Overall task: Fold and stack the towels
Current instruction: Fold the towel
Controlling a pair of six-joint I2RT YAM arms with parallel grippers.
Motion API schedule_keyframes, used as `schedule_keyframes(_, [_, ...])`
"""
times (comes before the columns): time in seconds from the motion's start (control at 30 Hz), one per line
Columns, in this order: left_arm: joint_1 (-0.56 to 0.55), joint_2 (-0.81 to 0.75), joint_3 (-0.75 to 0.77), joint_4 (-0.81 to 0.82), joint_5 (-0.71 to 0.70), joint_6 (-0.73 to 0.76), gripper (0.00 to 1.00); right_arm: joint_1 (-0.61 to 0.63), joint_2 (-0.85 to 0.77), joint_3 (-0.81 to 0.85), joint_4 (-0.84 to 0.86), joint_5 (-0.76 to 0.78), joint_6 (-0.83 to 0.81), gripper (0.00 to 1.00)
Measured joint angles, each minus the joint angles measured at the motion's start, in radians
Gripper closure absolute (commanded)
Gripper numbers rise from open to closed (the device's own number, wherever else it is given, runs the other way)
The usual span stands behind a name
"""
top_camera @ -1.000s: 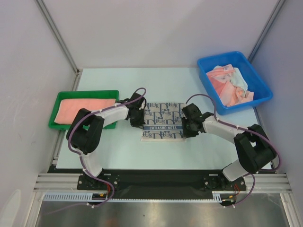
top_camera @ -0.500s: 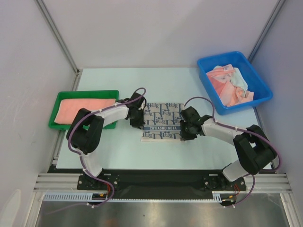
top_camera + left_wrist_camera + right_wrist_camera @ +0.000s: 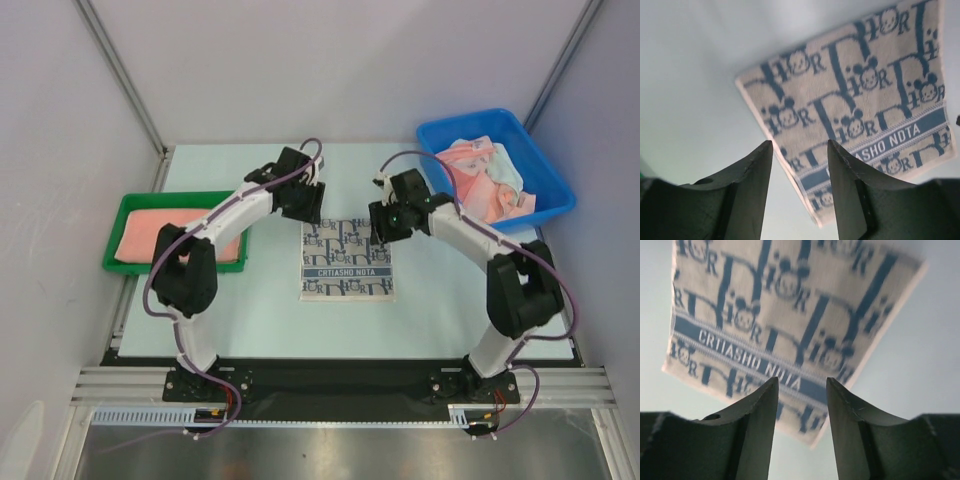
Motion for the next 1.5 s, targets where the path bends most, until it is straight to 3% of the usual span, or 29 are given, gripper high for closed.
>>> schedule_keyframes(0.37, [0.089,0.337,0.283,-0.058,0.12,0.31,0.45,-0.189,0.429,0.468,-0.153,-0.183,-0.393,0.47])
schedule_keyframes(0.6, [0.101,0.426,0.383,-0.1,0.143,0.398,0.46,-0.213,0.605,0.663,-0.294,-0.253,-0.548,0.49])
schedule_keyframes(0.83, [0.139,0.469,0.443,-0.146,0.19,0.466,0.54,-0.221,0.69,0.761,-0.382,-0.298,-0.627,0.64])
schedule_keyframes(1.23, [0.164,0.51,0.478,-0.233,0.277,0.536,0.55,-0.234,0.7,0.778,-0.426,-0.347,-0.67,0.62])
schedule_keyframes(1.4, [0.164,0.528,0.504,-0.243,0.286,0.536,0.68,-0.235,0.705,0.784,-0.441,-0.35,-0.683,0.65])
schedule_keyframes(1.5, [0.164,0.538,0.516,-0.244,0.287,0.537,0.89,-0.237,0.705,0.784,-0.444,-0.35,-0.685,0.68])
